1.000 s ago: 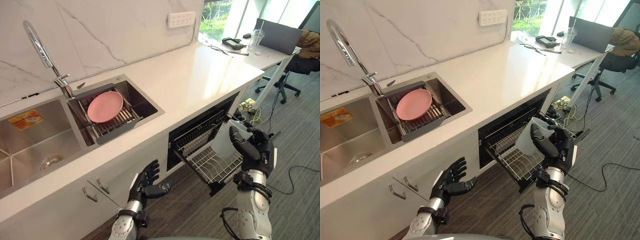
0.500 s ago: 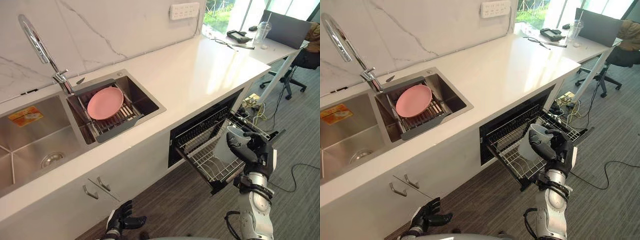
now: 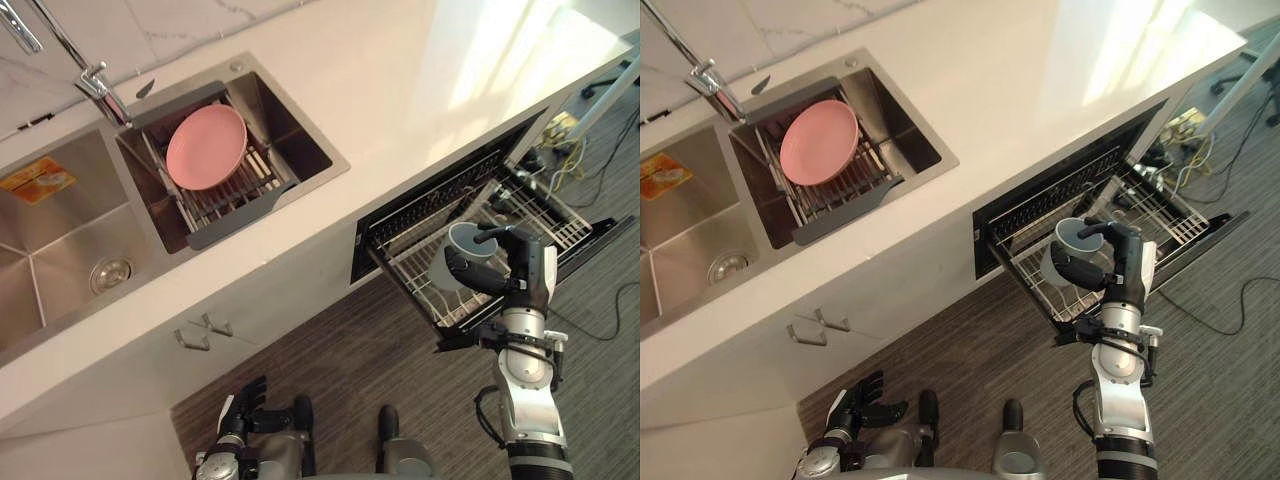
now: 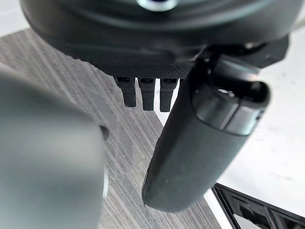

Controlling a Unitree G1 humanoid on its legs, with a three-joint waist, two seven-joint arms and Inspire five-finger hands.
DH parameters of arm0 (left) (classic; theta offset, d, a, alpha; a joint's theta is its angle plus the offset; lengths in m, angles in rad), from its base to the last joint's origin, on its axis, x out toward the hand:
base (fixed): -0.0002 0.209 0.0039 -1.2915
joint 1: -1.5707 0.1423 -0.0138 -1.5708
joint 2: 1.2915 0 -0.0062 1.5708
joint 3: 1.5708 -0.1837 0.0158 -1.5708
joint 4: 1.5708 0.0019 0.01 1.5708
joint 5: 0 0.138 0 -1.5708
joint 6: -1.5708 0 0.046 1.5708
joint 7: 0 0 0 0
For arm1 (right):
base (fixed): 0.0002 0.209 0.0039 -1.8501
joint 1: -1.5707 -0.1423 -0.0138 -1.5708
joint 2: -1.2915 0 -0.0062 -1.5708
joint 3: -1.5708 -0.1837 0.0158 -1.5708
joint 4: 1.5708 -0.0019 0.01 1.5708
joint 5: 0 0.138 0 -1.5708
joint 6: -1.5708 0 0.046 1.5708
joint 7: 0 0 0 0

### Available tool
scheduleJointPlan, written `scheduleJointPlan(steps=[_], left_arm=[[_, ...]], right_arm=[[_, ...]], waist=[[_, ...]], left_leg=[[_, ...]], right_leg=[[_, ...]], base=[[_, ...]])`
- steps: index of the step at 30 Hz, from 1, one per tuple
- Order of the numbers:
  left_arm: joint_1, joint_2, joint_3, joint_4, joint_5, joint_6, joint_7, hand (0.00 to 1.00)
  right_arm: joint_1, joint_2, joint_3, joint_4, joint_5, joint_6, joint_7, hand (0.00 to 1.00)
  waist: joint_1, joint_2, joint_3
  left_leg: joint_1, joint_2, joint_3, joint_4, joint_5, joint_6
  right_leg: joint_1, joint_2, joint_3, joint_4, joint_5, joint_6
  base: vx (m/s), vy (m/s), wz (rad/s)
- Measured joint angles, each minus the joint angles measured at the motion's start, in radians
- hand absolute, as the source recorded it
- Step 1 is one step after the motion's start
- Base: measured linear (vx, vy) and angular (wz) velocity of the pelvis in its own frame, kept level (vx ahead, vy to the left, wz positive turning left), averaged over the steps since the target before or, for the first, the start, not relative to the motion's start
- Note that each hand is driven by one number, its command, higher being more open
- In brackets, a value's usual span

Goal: Walk over to the sink, pick up the cup, carry it to the dishwasher, place the cup inside the dishwasher, then close the dishwasher door

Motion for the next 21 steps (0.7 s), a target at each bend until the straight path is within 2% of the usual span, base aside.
scheduleJointPlan(steps=[3, 10, 15, 21], left_arm=[[-0.025, 0.0, 0.0, -0.007, -0.001, -0.004, 0.002, 0.9], [-0.062, -0.005, -0.001, -0.034, -0.019, -0.025, 0.023, 0.9], [-0.075, -0.007, -0.003, -0.039, -0.031, -0.037, 0.045, 0.9], [-0.084, -0.009, -0.024, -0.038, -0.048, -0.038, 0.056, 0.9]], right_arm=[[-0.069, -0.046, 0.0, 0.007, -0.053, 0.012, -0.024, 0.3], [-0.211, -0.14, 0.0, 0.114, -0.176, 0.052, -0.075, 0.3], [-0.297, -0.184, 0.002, 0.2, -0.228, 0.098, -0.101, 0.3], [-0.32, -0.194, 0.01, 0.234, -0.245, 0.109, -0.106, 0.3]], waist=[[0.001, 0.014, 0.051], [0.004, 0.027, 0.125], [0.005, 0.042, 0.157], [0.007, 0.045, 0.162]], left_leg=[[-0.066, 0.004, -0.001, 0.049, -0.007, 0.004], [-0.159, 0.004, -0.004, 0.102, -0.01, 0.01], [-0.183, 0.001, -0.005, 0.11, -0.009, 0.012], [-0.189, 0.001, -0.011, 0.111, -0.008, 0.013]], right_leg=[[-0.059, 0.001, 0.002, 0.033, 0.0, 0.0], [-0.151, -0.004, 0.005, 0.082, -0.003, -0.004], [-0.176, -0.006, 0.005, 0.096, -0.003, -0.004], [-0.182, -0.006, 0.0, 0.102, -0.005, -0.007]], base=[[-0.1, 0.004, 0.02], [-0.06, 0.009, 0.02], [-0.01, 0.004, 0.0], [0.0, 0.0, 0.01]])
